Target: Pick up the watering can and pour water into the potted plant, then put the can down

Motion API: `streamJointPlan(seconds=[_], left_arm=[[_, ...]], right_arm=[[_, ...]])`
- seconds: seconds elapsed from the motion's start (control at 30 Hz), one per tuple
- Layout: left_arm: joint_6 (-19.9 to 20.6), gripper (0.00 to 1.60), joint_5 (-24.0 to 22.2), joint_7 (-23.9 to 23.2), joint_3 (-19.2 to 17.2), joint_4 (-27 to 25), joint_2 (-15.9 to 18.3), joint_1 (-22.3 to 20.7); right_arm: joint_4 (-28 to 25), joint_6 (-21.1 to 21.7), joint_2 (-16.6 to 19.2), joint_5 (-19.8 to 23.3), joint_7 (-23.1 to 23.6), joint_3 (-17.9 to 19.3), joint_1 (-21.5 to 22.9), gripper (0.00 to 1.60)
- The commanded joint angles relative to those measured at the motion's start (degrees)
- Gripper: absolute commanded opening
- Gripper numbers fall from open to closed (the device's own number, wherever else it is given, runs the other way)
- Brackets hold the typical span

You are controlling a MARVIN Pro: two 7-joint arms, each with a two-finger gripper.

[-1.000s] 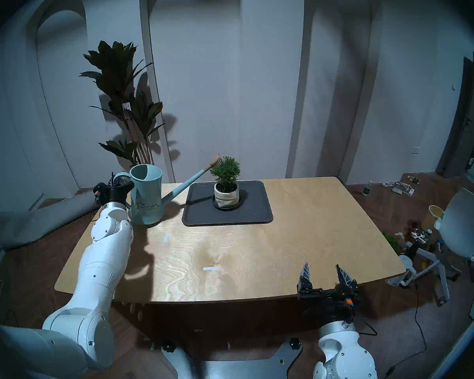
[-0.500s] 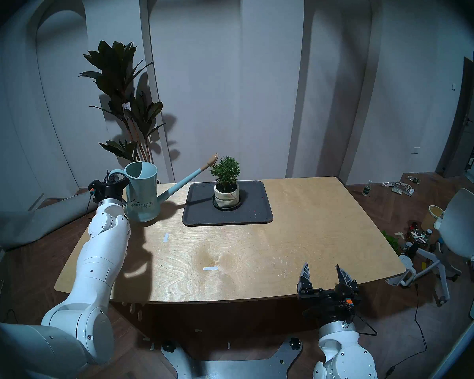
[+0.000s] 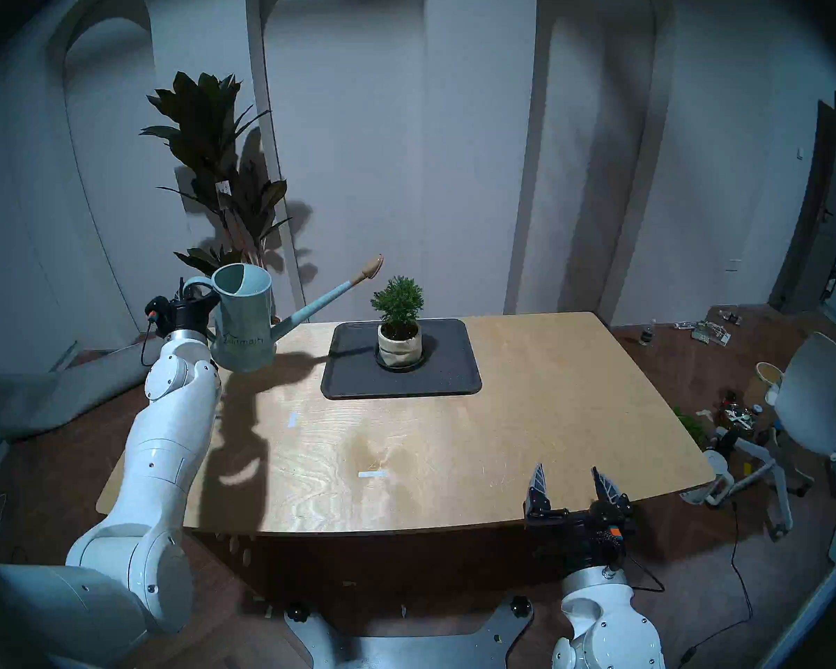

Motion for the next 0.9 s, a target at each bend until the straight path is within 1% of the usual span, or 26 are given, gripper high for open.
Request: streamJointPlan(seconds=[0.0, 0.07, 0.1, 0.2, 0.23, 0.33, 0.5, 0.73, 0.77, 0.8, 0.83, 0.87], left_arm=[[-0.93, 0.0, 0.45, -1.47, 1.35, -6.18, 3.48, -6.05], [-0.17, 0.0, 0.66, -1.39, 1.88, -7.25, 3.81, -6.79], [-0.63, 0.0, 0.74, -1.8, 2.32, -6.86, 4.47, -6.21], [0.36, 0.0, 1.0, -1.53, 2.79, -8.29, 4.9, -7.2], [0.04, 0.0, 1.08, -1.86, 3.05, -8.0, 5.38, -6.75], [0.84, 0.0, 1.58, -1.82, 3.6, -9.01, 5.98, -7.35], [1.9, 0.0, 2.52, -1.91, 3.94, -9.98, 7.78, -7.91], [3.12, 0.0, 3.86, -2.32, 4.04, -9.92, 10.26, -8.65], [3.34, 0.0, 4.08, -2.37, 4.09, -9.5, 10.47, -9.24], [3.86, 0.0, 4.59, -2.42, 4.35, -7.5, 10.51, -11.91], [3.78, 0.0, 4.75, -2.62, 4.36, -8.46, 11.04, -10.36], [3.78, 0.0, 4.75, -2.62, 4.36, -8.46, 11.04, -10.36]], right_arm=[[-0.86, -0.27, 0.04, -0.03, -0.05, 0.15, 0.24, 1.6], [-0.81, -0.28, 0.03, -0.03, -0.03, 0.16, 0.29, 1.6], [-0.79, -0.28, 0.03, -0.03, -0.02, 0.16, 0.31, 1.6], [-0.72, -0.29, 0.03, -0.03, 0.0, 0.17, 0.37, 1.6], [-0.7, -0.29, 0.02, -0.03, 0.01, 0.18, 0.39, 1.6], [-0.65, -0.3, 0.02, -0.03, 0.03, 0.19, 0.45, 1.6], [-0.54, -0.29, 0.01, -0.03, 0.07, 0.21, 0.54, 1.6], [-0.47, -0.31, -0.01, -0.03, 0.11, 0.24, 0.63, 1.6], [-0.47, -0.32, -0.01, -0.04, 0.11, 0.25, 0.64, 1.6], [-0.47, -0.32, -0.02, -0.04, 0.13, 0.26, 0.65, 1.6], [-0.48, -0.33, -0.02, -0.04, 0.13, 0.26, 0.66, 1.6], [-0.48, -0.33, -0.02, -0.04, 0.13, 0.26, 0.66, 1.6]])
